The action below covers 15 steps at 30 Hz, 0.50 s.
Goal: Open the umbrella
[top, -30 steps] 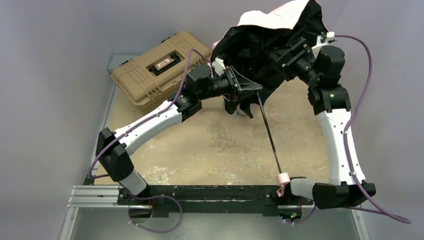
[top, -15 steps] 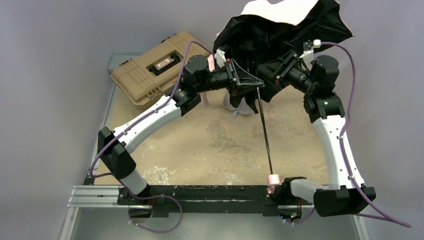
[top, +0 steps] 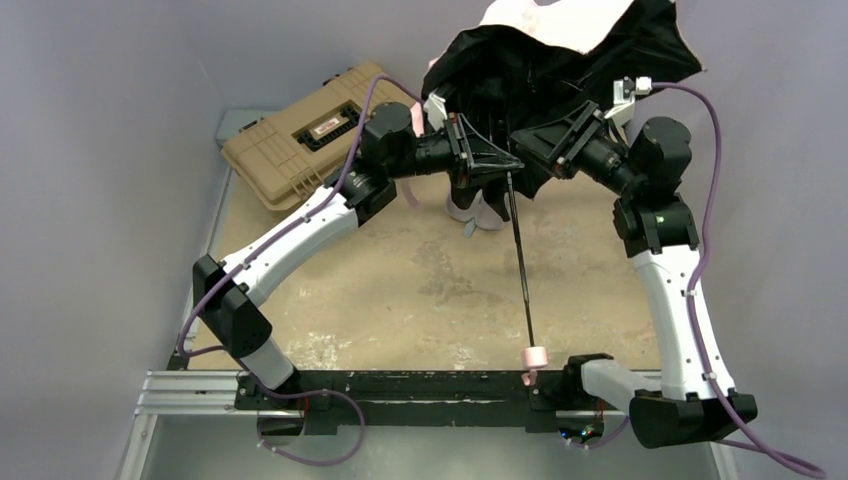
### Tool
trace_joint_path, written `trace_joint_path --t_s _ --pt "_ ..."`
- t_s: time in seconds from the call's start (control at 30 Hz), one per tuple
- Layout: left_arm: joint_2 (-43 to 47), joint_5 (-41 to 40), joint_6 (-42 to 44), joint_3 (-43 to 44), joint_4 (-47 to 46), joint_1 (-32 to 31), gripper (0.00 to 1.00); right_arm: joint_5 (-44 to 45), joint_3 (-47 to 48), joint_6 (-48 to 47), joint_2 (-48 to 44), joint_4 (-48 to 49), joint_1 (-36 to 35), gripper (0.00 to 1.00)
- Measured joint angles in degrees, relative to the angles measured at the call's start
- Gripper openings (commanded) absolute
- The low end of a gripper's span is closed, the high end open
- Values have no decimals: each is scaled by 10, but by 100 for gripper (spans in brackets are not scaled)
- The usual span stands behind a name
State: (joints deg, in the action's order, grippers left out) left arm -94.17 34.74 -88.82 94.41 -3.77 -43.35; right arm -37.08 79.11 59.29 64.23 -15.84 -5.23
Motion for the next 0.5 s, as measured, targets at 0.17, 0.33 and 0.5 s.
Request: trace_joint_path --t_s 0.17,0.33,0.5 --pt "0 1 8 0 31 3 0 -2 -1 6 -10 19 0 43" --pt "-1 6 14 5 44 3 0 -4 -8 9 -10 23 -4 40" --pt "-4 10 17 21 52 3 0 -4 -22 11 -10 22 -10 39"
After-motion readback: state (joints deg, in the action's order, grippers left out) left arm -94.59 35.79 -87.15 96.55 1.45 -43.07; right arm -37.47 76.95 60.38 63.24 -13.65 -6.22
